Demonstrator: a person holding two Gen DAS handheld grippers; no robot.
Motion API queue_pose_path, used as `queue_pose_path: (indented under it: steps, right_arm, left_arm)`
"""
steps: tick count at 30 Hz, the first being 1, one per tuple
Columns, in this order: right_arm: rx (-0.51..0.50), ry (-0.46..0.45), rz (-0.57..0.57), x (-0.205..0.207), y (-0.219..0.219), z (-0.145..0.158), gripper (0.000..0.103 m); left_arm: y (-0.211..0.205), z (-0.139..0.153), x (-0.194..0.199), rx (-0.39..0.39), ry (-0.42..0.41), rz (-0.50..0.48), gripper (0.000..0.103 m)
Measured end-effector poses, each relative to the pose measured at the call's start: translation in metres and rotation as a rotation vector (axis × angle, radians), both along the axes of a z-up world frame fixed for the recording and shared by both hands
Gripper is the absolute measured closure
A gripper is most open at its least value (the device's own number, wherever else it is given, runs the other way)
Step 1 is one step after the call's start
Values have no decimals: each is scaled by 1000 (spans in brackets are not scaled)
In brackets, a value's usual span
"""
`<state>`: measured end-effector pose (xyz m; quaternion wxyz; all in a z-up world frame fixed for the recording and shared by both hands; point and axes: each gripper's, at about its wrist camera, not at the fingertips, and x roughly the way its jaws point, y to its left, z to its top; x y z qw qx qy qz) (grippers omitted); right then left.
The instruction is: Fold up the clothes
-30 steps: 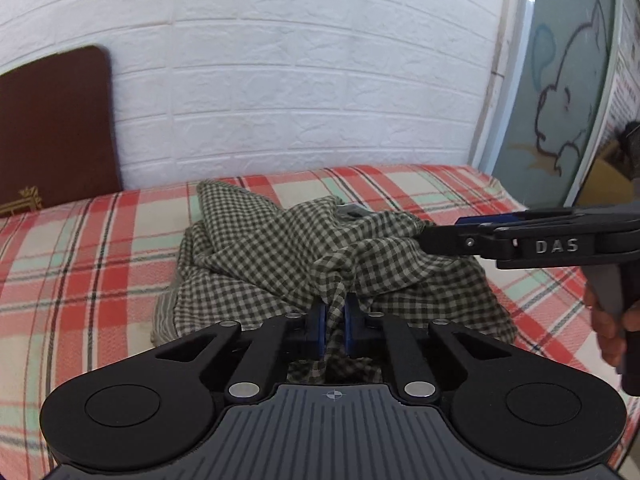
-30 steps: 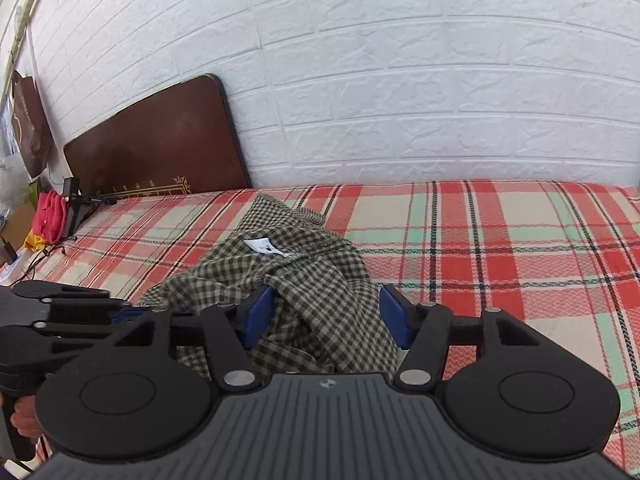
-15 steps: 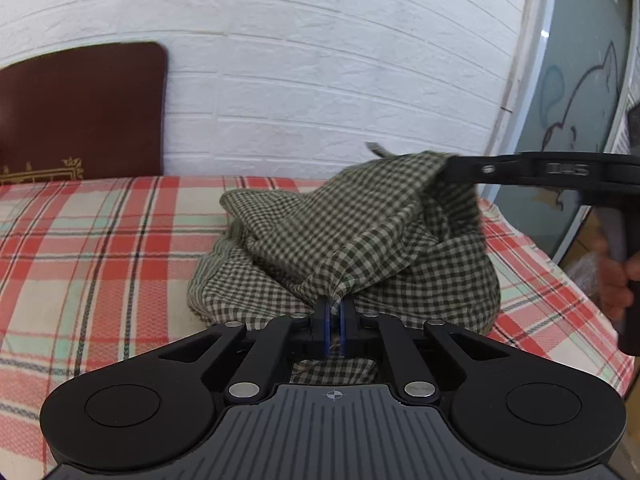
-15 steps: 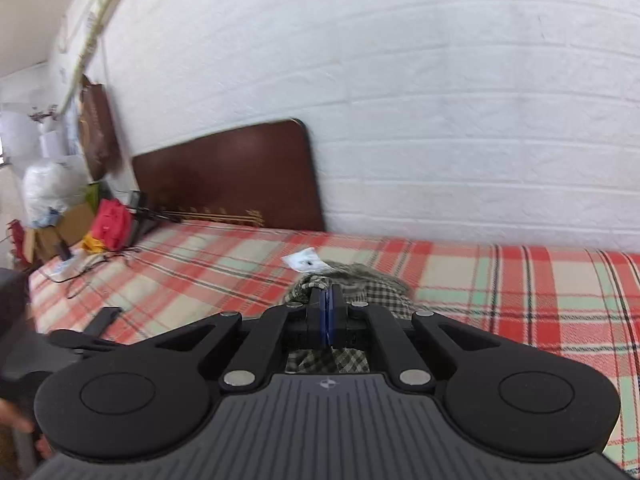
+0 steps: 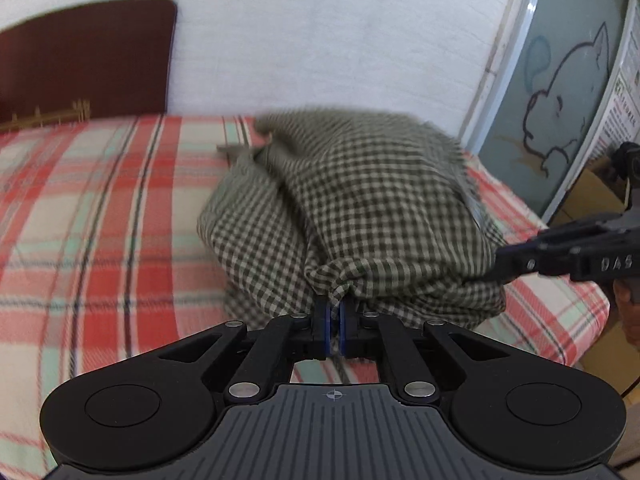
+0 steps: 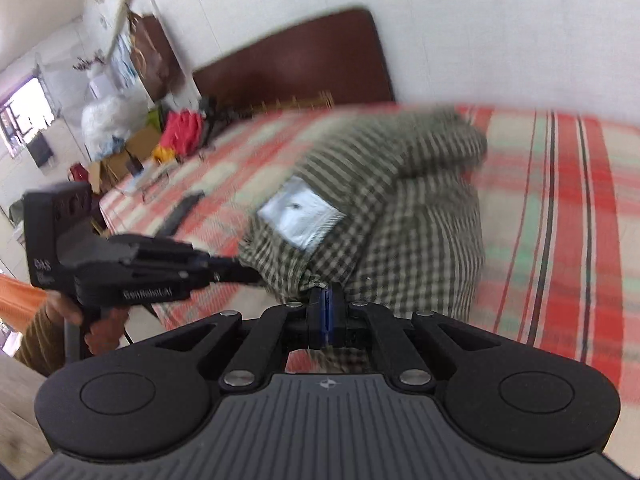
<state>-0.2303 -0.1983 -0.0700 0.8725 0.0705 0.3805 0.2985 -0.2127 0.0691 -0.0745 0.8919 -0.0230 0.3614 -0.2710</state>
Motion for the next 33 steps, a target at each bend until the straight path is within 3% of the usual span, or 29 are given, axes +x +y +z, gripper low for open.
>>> queue_pose_path:
  steps: [3,5,7,8,9,10,11,12,13,14,18,22,27,31,32,33]
  right_arm:
    - [-6,72,-6,1,5,-27,101]
    - [5,82,0,1,6,-28,101]
    - [11,80,12,0,5,-23,101]
    - [17,70,25,-1,3,-16,98]
    - [29,61,34,-2,-1,-8,96]
    - [46,51,37,-4,-6,1,89]
    - [63,38,37,-5,-13,11,70]
    - [72,15,31,-7,-19,22,60]
    - [74,-21,16,-10,-24,32,34]
    - [75,-56,6,-12,-29,42,28]
    - [94,-166,-41,-10,-45,72,29]
    - [53,-221,-124,26,-49,82,28]
    - [61,-115,-193,99,-59,54,26]
    - [91,-9,-193,131,-64,29,26]
    - [95,6,-189,136,-65,26,26]
    - [98,19,-184,140,-66,24,26]
  left_arm:
    - [-4,-22,6,16,61,18,103]
    - [-2,-28,9,11,81,30,100]
    - [4,-23,9,-8,87,30,76]
    - [7,-21,9,-11,85,29,75]
    - [11,-16,6,-3,75,28,66]
    - [14,-12,4,7,64,30,54]
    - [17,-8,1,20,54,36,48]
    - [21,-3,-2,33,44,41,46]
    - [25,1,-4,47,32,48,48]
    - [29,7,-7,61,19,58,48]
    - [40,35,-13,37,-53,79,52]
    - [25,63,-11,12,-170,13,49]
    - [-20,70,8,-1,-237,-55,35]
    - [-53,57,26,48,-232,-98,34]
    - [-56,51,32,52,-210,-107,39]
    - [-59,46,36,50,-186,-119,74]
